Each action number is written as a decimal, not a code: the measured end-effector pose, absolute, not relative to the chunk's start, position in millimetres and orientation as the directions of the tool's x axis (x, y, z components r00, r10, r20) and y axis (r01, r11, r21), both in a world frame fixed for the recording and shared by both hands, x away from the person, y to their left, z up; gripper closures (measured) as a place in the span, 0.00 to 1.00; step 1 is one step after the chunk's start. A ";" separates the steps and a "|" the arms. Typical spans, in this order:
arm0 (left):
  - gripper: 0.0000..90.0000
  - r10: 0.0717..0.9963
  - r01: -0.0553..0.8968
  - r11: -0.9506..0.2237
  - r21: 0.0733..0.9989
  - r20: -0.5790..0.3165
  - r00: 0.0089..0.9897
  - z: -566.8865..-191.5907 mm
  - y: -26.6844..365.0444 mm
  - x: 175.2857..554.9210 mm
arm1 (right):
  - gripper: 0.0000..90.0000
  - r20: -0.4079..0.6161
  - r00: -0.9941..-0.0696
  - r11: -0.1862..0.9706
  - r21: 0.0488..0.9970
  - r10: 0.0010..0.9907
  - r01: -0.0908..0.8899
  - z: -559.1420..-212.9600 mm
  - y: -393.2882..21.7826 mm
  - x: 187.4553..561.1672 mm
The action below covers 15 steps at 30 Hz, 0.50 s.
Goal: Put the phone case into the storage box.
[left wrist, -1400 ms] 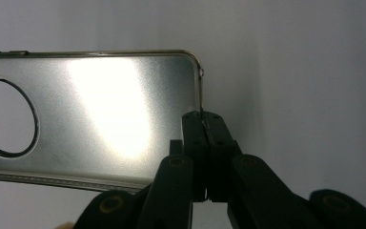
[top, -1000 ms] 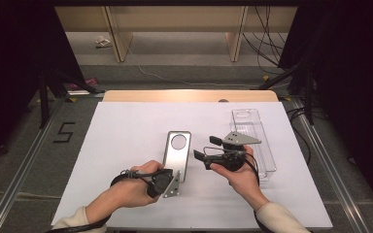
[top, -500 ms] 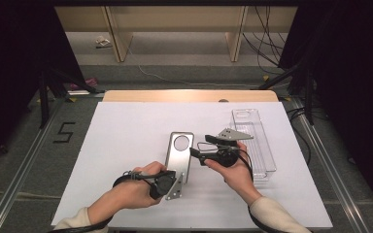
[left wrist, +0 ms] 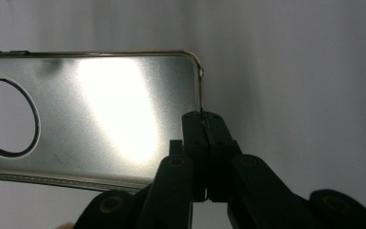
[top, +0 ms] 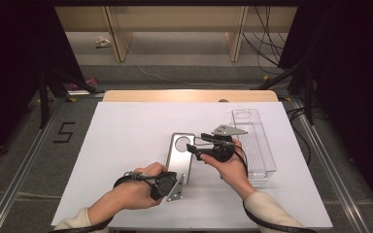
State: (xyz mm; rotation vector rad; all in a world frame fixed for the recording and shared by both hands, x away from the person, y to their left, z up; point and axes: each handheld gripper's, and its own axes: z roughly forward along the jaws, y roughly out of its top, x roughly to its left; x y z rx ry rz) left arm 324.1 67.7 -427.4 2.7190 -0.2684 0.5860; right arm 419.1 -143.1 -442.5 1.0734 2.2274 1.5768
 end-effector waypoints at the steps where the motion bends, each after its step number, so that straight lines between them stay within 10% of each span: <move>1: 0.98 -0.109 -0.252 -0.922 0.295 0.426 0.898 -427.3 67.8 324.0 | 0.27 0.234 -0.711 0.165 0.881 0.663 0.444 -443.1 -142.3 420.2; 15: 0.98 -0.111 -0.255 -0.919 0.300 0.423 0.899 -425.9 67.3 323.1 | 0.42 0.258 -0.708 0.164 0.868 0.658 0.469 -447.1 -138.2 428.1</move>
